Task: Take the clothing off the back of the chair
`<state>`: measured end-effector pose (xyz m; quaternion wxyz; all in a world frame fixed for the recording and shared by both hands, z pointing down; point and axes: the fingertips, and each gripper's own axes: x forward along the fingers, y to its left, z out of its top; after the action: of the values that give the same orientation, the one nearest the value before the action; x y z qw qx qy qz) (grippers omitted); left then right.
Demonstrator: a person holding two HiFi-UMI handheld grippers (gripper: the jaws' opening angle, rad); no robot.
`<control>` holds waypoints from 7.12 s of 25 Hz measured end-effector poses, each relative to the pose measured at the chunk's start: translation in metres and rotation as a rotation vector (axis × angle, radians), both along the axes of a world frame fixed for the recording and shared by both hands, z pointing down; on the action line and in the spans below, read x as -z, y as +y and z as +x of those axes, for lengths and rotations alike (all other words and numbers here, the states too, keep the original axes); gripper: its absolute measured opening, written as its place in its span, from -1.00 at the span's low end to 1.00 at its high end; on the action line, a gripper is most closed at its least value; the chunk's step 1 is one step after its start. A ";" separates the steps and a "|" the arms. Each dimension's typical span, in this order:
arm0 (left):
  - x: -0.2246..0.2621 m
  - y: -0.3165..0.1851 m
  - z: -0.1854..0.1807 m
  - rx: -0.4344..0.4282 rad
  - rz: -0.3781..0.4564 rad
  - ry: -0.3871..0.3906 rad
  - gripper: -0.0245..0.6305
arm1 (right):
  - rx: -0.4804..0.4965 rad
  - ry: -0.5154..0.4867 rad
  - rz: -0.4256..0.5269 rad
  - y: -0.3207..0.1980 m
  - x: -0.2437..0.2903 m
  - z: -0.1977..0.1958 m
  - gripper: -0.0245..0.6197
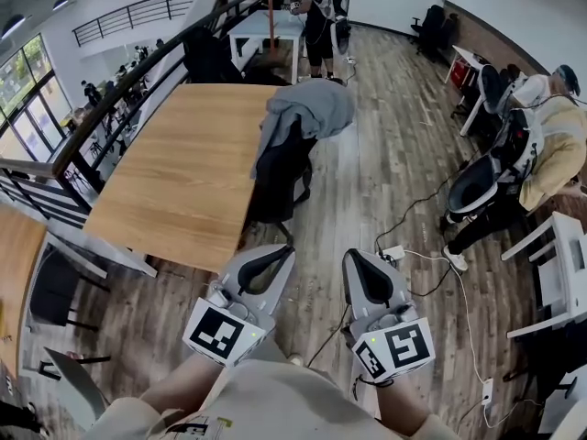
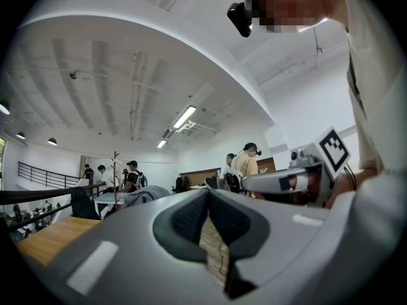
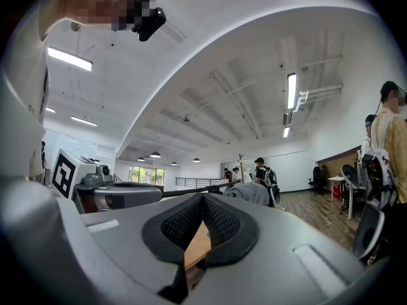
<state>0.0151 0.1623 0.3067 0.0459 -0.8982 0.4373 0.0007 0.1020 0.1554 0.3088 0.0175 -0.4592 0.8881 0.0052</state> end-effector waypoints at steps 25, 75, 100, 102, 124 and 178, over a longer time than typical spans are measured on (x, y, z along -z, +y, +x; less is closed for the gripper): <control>-0.008 -0.056 -0.025 -0.013 0.028 0.003 -0.92 | -0.017 0.016 -0.012 -0.051 -0.010 -0.019 -0.92; -0.021 -0.364 -0.128 -0.104 -0.024 0.020 -0.92 | -0.097 0.046 -0.073 -0.349 -0.025 -0.125 -0.92; -0.015 -0.373 -0.097 -0.022 -0.026 0.031 -0.92 | -0.058 0.044 -0.079 -0.364 -0.021 -0.081 -0.92; -0.013 -0.373 -0.097 -0.012 -0.022 0.030 -0.92 | -0.054 0.045 -0.079 -0.364 -0.022 -0.080 -0.92; 0.053 -0.432 -0.096 0.041 0.077 0.047 -0.60 | -0.104 0.037 0.023 -0.411 0.027 -0.057 -0.72; -0.087 -0.568 -0.070 -0.148 -0.252 0.014 -0.39 | 0.010 0.009 -0.275 -0.567 -0.110 -0.061 -0.05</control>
<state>-0.0548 -0.4053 0.3936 -0.0707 -0.9266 0.3666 -0.0447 0.0412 -0.4114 0.4186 -0.0493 -0.4530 0.8828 -0.1146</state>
